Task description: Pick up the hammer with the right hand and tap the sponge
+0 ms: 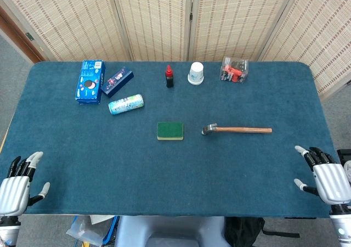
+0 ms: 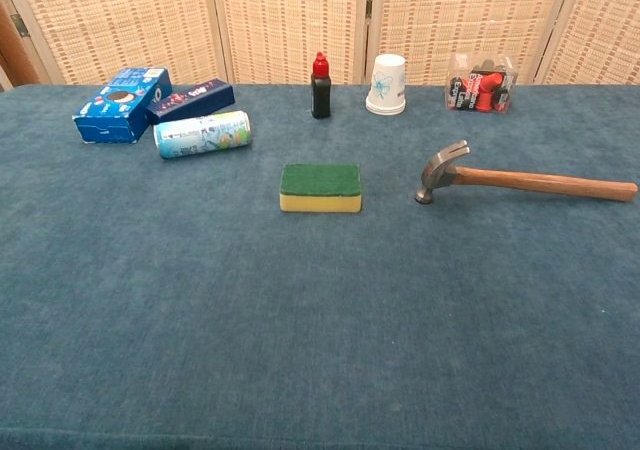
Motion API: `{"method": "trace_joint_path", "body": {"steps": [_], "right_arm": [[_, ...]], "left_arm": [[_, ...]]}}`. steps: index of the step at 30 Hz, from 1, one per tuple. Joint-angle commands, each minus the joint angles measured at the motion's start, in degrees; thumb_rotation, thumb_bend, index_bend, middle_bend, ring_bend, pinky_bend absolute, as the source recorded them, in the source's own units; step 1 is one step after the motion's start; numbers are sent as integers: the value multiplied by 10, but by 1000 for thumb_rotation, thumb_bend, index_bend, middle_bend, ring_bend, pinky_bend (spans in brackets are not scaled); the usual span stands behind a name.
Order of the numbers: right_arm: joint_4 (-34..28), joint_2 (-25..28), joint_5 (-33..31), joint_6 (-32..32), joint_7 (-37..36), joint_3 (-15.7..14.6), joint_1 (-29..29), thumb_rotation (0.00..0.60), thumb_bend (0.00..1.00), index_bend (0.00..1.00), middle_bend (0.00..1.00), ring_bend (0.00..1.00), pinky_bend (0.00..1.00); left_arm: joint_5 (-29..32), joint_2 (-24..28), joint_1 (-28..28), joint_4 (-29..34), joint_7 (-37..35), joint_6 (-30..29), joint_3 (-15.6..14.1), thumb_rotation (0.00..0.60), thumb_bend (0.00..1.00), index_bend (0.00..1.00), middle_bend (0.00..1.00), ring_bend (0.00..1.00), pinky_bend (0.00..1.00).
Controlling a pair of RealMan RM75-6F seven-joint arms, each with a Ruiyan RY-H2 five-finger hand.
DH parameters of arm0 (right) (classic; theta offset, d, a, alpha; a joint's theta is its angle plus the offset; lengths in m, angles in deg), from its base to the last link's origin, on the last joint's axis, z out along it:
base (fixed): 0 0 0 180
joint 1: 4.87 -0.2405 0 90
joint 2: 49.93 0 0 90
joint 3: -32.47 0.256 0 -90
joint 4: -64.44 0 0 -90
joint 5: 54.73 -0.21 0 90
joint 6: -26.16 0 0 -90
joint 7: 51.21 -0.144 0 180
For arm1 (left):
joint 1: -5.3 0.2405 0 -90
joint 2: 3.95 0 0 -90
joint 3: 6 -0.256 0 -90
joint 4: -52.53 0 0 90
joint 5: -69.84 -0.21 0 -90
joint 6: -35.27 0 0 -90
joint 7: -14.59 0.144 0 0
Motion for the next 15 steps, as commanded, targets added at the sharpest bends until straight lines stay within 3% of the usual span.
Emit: {"method": "trace_joint_path", "body": {"steps": [1,9,15], "right_arm": [[-5,-2,7,-5,21,3,-8,600,133,182,296,178,260],[-47,-2,-3,-64,47,20,-54,600,133,182,296,177,260],[-67,-15,-56,-166,72,55,-126,600,133,182,296,177,260]], "left_arm": [[1,0,-1,-1,-1,1,1,600,317,76,126,135,16],[1,-5,-4,-3,-4,4,2,600,318,77,126,135,16],[1,-4,1,-6,-10,-2,0,600,318,77,126,134,16]]}}
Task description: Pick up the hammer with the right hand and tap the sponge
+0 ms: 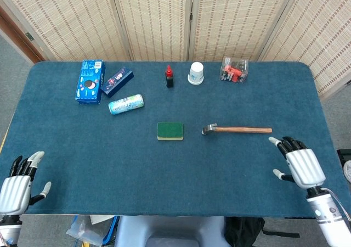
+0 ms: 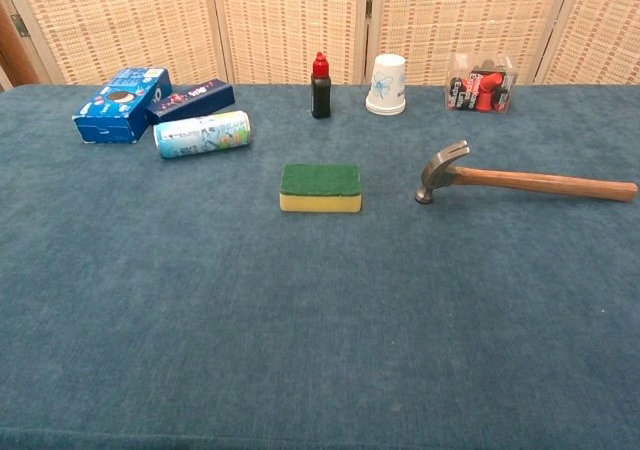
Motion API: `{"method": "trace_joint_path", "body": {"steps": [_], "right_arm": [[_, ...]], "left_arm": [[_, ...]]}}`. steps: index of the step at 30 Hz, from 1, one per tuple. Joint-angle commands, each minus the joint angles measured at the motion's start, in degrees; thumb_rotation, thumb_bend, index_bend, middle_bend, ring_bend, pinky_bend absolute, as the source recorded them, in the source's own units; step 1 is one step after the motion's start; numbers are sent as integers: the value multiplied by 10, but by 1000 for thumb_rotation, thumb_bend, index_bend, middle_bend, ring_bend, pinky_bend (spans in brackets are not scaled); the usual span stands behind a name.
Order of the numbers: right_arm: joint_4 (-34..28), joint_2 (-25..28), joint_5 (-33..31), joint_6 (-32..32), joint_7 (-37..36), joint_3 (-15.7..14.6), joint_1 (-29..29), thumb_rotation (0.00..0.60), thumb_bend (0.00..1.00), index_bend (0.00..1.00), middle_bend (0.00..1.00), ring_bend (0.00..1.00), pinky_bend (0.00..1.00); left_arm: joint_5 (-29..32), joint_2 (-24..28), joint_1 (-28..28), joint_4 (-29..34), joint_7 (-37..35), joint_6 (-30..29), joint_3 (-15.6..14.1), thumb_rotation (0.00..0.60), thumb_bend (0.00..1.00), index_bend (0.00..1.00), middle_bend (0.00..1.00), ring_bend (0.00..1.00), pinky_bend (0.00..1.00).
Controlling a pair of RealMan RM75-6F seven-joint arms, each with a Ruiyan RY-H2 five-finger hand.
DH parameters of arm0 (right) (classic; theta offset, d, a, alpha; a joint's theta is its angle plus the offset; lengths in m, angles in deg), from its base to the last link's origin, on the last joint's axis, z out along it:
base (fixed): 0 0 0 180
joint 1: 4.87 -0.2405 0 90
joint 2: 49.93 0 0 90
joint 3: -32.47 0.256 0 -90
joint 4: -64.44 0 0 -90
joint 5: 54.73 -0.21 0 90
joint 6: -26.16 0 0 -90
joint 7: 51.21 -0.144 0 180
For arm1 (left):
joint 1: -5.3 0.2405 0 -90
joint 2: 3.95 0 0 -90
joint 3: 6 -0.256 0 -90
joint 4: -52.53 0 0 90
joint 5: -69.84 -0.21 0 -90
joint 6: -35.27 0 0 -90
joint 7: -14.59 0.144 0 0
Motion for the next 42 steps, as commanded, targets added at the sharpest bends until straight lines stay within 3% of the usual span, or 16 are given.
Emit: {"method": "trace_joint_path", "body": {"steps": [1,7,11,15,27,42], "right_arm": [[-12,-14,-46,-72,21,29,-54,600,133,182,296,177,260],[30,-66,-136,-181,30,68,-136,600,159,182,296,177,260],[78,-109,-178,-219,54,81,-179,600,252,182,296,177,260],[132,-151,-214,-254,61,92,-218,600,262,182,296,177,260],[246,-233,-252,-302,50,89,-277,600,266,266,304,174,229],[319,-274,-271,-340,34,77,-311,600,273,296,350,172,224]], "left_arm": [[1,1,3,-1,-3,-3,-1,600,318,77,126,134,16],[3,4,14,-3,-10,-15,-4,600,317,77,126,135,16],[5,8,20,-3,-13,-20,-6,600,317,79,126,135,16],[7,10,24,-3,-12,-24,-6,600,317,89,126,134,16],[11,10,27,1,-8,-24,-4,600,318,93,126,135,16],[21,8,28,-6,-9,-17,-2,600,318,87,126,135,16]]}}
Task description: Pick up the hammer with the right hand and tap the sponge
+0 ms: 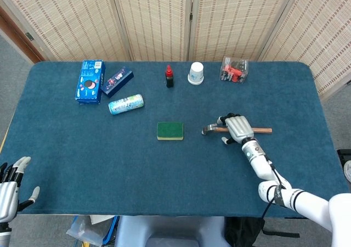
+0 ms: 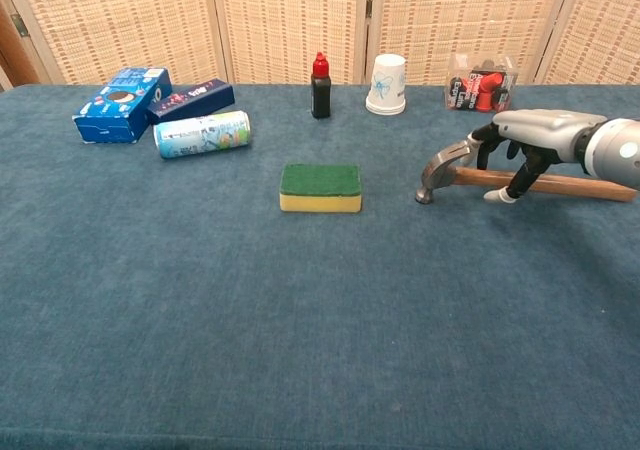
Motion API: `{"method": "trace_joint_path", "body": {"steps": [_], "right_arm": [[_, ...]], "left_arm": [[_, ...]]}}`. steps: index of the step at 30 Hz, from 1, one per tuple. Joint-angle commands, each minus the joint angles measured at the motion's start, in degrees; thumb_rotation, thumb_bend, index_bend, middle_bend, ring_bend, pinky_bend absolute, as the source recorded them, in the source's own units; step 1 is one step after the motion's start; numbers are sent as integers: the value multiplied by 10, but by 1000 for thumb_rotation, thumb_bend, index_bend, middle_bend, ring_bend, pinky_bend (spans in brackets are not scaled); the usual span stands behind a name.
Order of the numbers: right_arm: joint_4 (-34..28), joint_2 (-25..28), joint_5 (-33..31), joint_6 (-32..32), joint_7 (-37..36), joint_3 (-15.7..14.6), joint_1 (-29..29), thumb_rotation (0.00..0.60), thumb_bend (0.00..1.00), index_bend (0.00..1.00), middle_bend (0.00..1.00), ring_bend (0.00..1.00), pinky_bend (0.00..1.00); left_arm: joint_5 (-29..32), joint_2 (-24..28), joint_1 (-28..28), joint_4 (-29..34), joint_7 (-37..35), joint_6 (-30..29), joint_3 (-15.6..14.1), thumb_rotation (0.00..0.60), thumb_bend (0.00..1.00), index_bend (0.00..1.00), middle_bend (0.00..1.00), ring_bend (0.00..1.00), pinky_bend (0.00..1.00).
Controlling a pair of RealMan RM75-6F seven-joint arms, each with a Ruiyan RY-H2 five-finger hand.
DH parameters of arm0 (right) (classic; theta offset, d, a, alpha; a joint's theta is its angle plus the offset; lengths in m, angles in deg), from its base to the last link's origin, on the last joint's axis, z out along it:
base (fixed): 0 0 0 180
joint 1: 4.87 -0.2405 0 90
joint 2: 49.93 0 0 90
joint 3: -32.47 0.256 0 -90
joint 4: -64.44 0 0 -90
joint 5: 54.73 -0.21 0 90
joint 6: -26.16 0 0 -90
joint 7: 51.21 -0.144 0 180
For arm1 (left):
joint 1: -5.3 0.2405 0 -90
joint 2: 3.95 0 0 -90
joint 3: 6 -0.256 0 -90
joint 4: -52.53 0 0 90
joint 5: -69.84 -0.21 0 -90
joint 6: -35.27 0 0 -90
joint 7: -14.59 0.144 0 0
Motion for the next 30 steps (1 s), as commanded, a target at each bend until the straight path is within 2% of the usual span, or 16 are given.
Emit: {"method": "trace_joint_path", "body": {"steps": [1,11,30], "right_arm": [[13,-9,-6,-7,-4,-1,-6,600,284,300,353,172,224],[31,-19,-10,-14,-9,-6,-16,600,394,347,402,172,224],[21,-21,-28,-6,8,-13,-23,600,483,414,472,204,224]], "left_arm": [[1,-1,-1,-2,-1,2,1,600,317,87,126,134,16],[8,-6,-2,-14,-8,8,3,600,318,83,126,135,13],[17,-13,2,-35,-23,15,3,600,318,82,126,135,1]]}}
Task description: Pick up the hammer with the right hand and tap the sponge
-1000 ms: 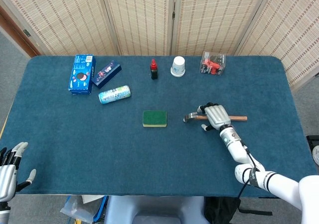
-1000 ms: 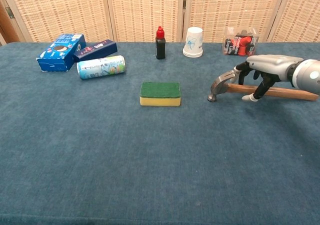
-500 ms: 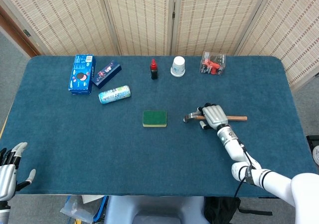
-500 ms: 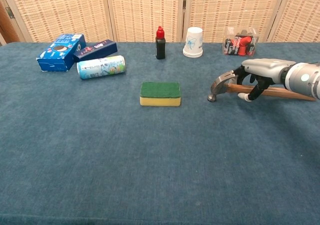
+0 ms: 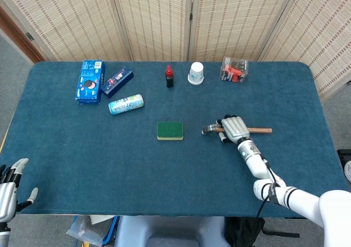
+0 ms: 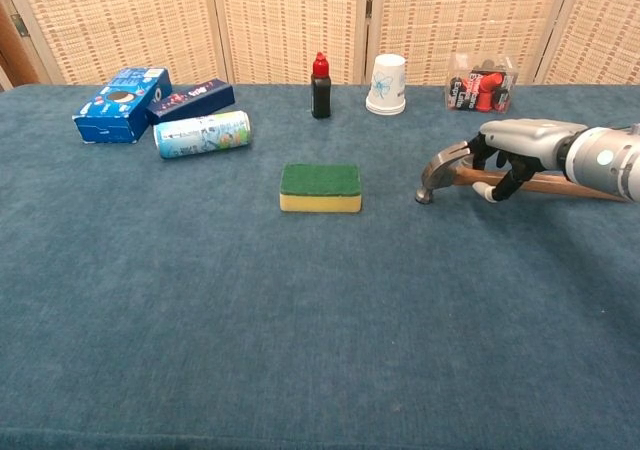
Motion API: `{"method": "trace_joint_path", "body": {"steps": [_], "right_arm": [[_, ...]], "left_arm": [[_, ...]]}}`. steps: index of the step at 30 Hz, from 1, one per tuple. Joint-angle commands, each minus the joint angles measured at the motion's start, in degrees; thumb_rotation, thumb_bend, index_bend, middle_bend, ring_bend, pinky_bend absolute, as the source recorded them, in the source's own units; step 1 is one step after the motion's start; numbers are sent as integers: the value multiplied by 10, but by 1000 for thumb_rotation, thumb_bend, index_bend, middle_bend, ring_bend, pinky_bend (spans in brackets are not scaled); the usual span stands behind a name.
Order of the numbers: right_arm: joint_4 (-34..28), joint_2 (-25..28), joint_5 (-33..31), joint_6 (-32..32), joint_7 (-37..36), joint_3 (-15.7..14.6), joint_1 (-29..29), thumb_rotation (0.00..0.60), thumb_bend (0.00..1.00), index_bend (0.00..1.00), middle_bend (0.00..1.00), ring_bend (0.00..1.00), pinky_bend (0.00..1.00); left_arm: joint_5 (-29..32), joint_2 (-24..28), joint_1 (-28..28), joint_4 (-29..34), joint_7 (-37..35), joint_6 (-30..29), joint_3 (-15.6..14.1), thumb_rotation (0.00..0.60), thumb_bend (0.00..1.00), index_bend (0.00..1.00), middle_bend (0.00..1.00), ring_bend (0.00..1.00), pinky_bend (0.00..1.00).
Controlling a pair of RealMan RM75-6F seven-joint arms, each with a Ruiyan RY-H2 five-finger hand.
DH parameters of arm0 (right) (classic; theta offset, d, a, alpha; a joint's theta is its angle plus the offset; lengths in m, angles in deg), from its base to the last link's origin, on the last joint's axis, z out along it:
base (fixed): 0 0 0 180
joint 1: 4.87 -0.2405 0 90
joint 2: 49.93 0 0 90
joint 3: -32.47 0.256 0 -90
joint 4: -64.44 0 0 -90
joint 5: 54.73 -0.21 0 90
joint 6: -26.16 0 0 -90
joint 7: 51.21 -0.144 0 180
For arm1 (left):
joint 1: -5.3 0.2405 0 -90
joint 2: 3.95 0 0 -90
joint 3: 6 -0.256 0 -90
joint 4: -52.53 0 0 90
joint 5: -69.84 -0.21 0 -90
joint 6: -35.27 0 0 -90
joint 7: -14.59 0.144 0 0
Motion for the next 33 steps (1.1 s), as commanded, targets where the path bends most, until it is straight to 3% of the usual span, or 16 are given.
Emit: {"method": "trace_joint_path", "body": {"steps": [1,9,18,26,33], "right_arm": [[-1,0,-3,0,3,-1,-1,600,487,418,476,207,224],[4,-4,-15,-5,12,-6,-5,600,533,459,505,229,224],[3,-5,-23,-6,11,-7,-5,600,658,537,566,295,224],[-24,15,8,21,-27,-11,17,600,726,592,619,406,227],[-58,44,39,42,-60,-16,36,600,753,606,634,444,284]], "left_arm": [[1,0,0,-1,-1,2,0,600,317,82,126,135,1],[5,-1,2,-4,-4,3,0,600,317,82,126,135,1],[13,-2,6,-6,-4,7,-2,600,318,82,126,135,1],[15,-2,10,-5,-4,6,-3,600,318,82,126,134,1],[12,0,11,-1,-2,5,-4,600,318,82,126,135,1]]}}
